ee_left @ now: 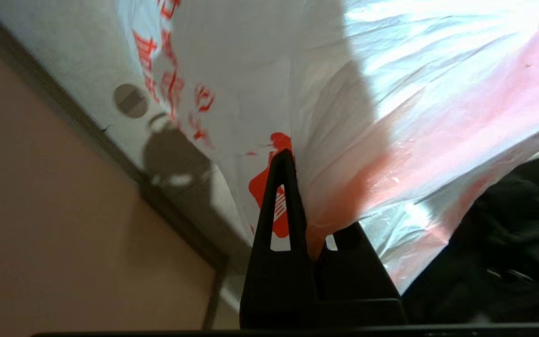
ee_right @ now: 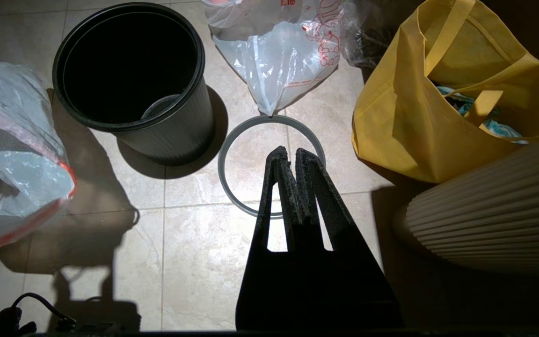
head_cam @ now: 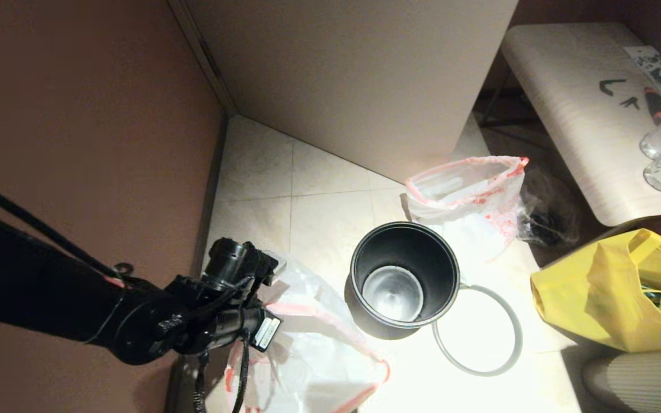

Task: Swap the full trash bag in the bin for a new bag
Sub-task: Pick up a new trash bag, then put the new garbage bag on the trash can

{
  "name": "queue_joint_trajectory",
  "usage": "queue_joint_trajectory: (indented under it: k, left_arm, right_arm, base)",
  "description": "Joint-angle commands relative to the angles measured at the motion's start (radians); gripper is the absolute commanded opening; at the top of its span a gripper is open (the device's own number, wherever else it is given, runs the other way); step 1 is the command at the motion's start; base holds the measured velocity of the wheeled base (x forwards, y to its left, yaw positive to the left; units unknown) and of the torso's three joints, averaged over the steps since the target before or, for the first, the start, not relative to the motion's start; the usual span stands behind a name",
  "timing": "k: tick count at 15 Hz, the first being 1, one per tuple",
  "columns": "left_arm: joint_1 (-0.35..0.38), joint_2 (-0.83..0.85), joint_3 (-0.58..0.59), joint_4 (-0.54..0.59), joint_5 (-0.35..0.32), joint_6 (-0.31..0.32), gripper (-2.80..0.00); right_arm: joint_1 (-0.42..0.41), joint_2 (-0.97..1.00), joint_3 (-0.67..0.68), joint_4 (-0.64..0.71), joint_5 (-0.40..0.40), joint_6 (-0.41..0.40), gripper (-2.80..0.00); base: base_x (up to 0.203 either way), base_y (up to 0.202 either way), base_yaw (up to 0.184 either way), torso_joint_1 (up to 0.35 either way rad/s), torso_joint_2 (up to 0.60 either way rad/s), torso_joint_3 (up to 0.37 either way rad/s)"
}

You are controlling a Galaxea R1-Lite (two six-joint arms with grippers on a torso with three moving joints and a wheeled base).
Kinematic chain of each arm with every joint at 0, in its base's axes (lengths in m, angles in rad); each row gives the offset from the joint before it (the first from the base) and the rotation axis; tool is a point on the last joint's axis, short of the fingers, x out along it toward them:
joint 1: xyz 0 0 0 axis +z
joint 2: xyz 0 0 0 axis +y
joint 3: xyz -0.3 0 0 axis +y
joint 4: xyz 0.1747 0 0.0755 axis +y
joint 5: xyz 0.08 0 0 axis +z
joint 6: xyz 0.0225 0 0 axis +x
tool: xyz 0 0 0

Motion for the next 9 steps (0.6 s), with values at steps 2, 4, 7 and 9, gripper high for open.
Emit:
queue_joint_trajectory:
  k: [2, 4, 7, 9]
  left_arm:
    - [-0.03, -0.2, -0.016, 0.115, -0.086, -0.033, -2.8]
    - [-0.12, -0.291, -0.075, 0.266, -0.185, -0.105, -2.8]
    - [-0.246, -0.361, -0.204, 0.382, -0.298, -0.201, -2.8]
    - [-0.3, -0.399, -0.3, 0.465, -0.325, -0.235, -2.8]
  right_arm:
    - [0.0, 0.001, 0.0, 0.0, 0.0, 0.0, -2.8]
    - [0.0, 0.001, 0.0, 0.0, 0.0, 0.0, -2.8]
    - [0.0, 0.001, 0.0, 0.0, 0.0, 0.0, -2.8]
    - [0.0, 0.001, 0.0, 0.0, 0.0, 0.0, -2.8]
  base:
    - [0.0, 0.0, 0.0, 0.0, 0.0, 0.0]
    - [0.0, 0.0, 0.0, 0.0, 0.0, 0.0]
    - [0.0, 0.0, 0.0, 0.0, 0.0, 0.0]
    - [0.0, 0.0, 0.0, 0.0, 0.0, 0.0]
